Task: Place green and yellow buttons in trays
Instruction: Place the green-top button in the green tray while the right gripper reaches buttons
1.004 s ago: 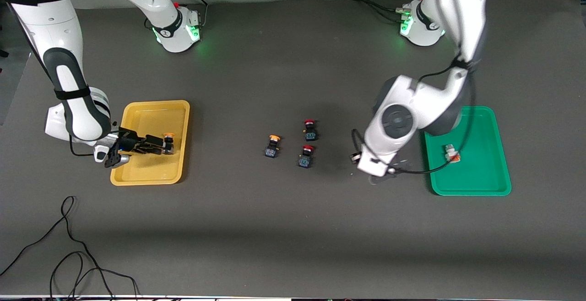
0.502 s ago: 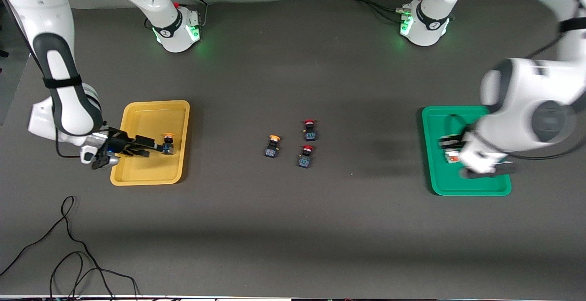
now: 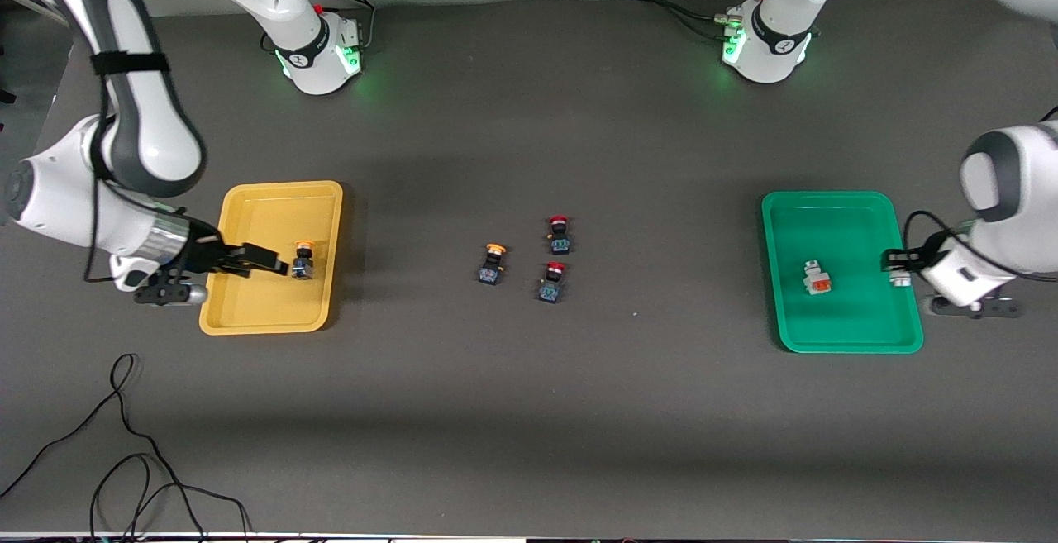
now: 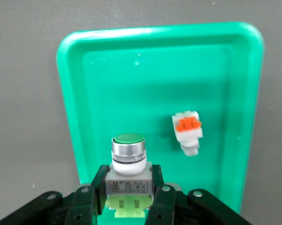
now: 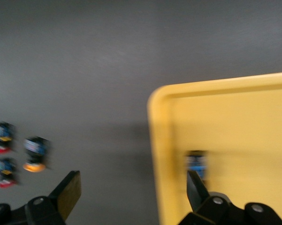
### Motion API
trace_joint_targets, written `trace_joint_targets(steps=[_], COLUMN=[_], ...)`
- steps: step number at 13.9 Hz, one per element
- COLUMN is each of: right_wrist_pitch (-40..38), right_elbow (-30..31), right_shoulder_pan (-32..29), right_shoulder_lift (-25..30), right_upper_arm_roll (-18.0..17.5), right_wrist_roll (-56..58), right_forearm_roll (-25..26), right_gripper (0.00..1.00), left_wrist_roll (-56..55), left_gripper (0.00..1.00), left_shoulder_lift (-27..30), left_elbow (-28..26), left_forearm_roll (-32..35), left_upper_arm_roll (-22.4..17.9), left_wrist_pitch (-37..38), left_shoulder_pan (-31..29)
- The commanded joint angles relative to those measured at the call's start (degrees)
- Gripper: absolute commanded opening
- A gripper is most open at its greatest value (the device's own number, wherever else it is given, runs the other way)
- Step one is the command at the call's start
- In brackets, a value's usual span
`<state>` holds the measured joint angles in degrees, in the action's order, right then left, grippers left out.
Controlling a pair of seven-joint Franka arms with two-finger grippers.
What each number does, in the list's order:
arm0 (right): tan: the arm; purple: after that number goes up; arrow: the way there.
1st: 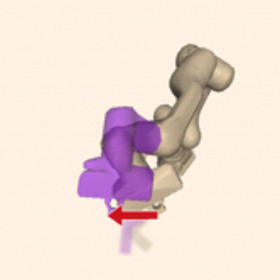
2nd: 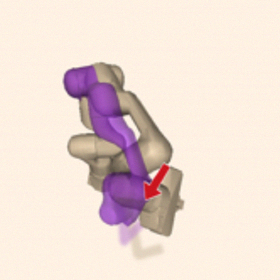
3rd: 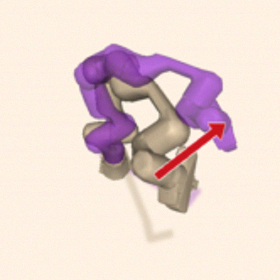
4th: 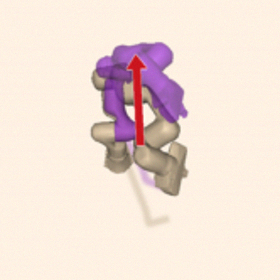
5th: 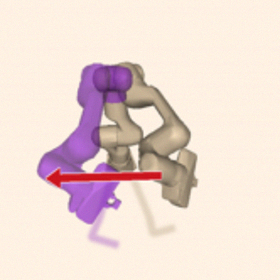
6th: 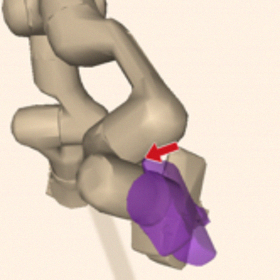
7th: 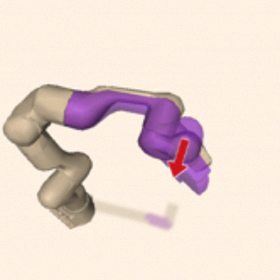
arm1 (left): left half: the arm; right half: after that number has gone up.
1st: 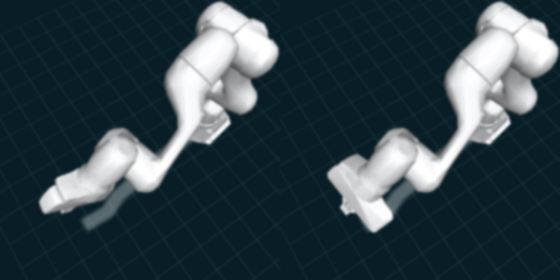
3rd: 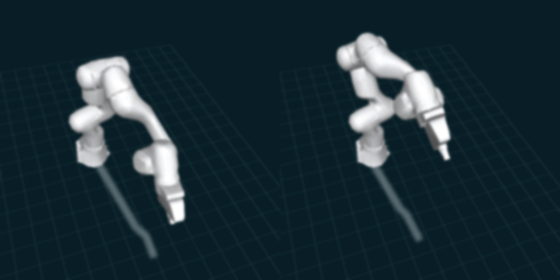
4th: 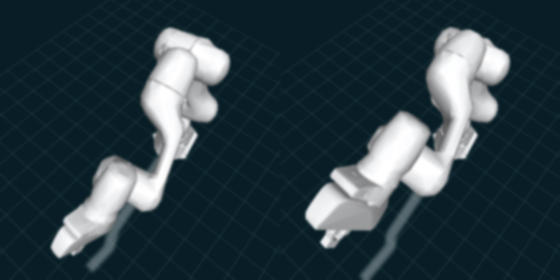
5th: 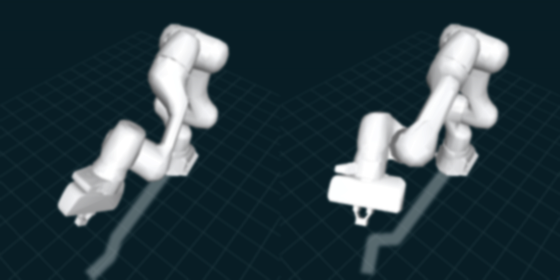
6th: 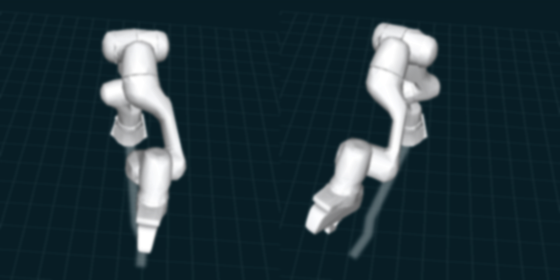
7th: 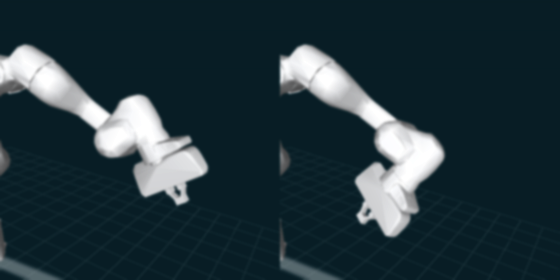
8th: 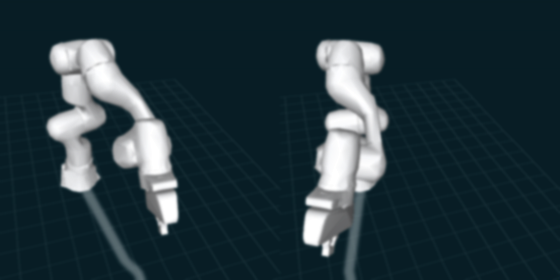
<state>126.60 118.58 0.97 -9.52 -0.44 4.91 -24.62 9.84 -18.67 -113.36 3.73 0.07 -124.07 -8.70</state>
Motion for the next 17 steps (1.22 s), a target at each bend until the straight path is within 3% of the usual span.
trace_joint_targets(steps=[1,3,4,5,6,7,8,11,17], right_wrist_pitch=[-1.53,-1.44,-1.53,-1.53,-1.53,-1.44,-1.27,2.67,3.22], right_elbow=[-5.44,-7.65,-9.14,-10.72,-12.39,-14.23,-15.64,-18.47,-26.11], right_shoulder_pan=[0.08,0.00,0.17,1.22,2.36,3.41,4.29,7.72,13.96], right_shoulder_lift=[-1.99,-3.05,-4.53,-6.63,-9.18,-12.16,-14.89,-21.40,-33.80], right_upper_arm_roll=[-7.18,-13.76,-17.02,-19.14,-20.82,-22.40,-23.11,-24.79,-24.79], right_wrist_roll=[-16.45,-30.06,-36.31,-42.55,-47.66,-51.88,-54.01,-58.42,-66.68], right_forearm_roll=[7.18,13.95,17.99,22.21,25.56,28.90,30.67,32.61,45.44], right_gripper=[1.00,1.00,1.00,1.00,1.00,1.00,1.00,1.00,1.00], left_wrist_roll=[0.62,0.71,0.71,0.71,0.71,0.79,0.88,2.98,7.20], left_gripper=[0.06,0.09,0.20,0.38,0.74,0.94,1.00,1.00,1.00], left_shoulder_lift=[-2.32,-4.87,-5.58,-6.28,-6.37,-6.37,-6.29,-4.54,1.00], left_elbow=[-5.20,-5.65,-5.56,-5.30,-5.03,-4.94,-4.51,-1.62,13.57], left_forearm_roll=[1.37,1.37,1.37,1.37,1.37,1.37,1.37,1.37,0.49], left_upper_arm_roll=[0.63,0.63,0.63,0.63,0.63,0.63,0.63,0.63,0.72], left_wrist_pitch=[-9.50,-12.85,-13.30,-13.39,-13.56,-13.48,-13.04,-9.02,16.71], left_shoulder_pan=[-1.93,-1.94,-1.94,-1.85,-1.85,-1.85,-1.85,-2.11,-3.43])
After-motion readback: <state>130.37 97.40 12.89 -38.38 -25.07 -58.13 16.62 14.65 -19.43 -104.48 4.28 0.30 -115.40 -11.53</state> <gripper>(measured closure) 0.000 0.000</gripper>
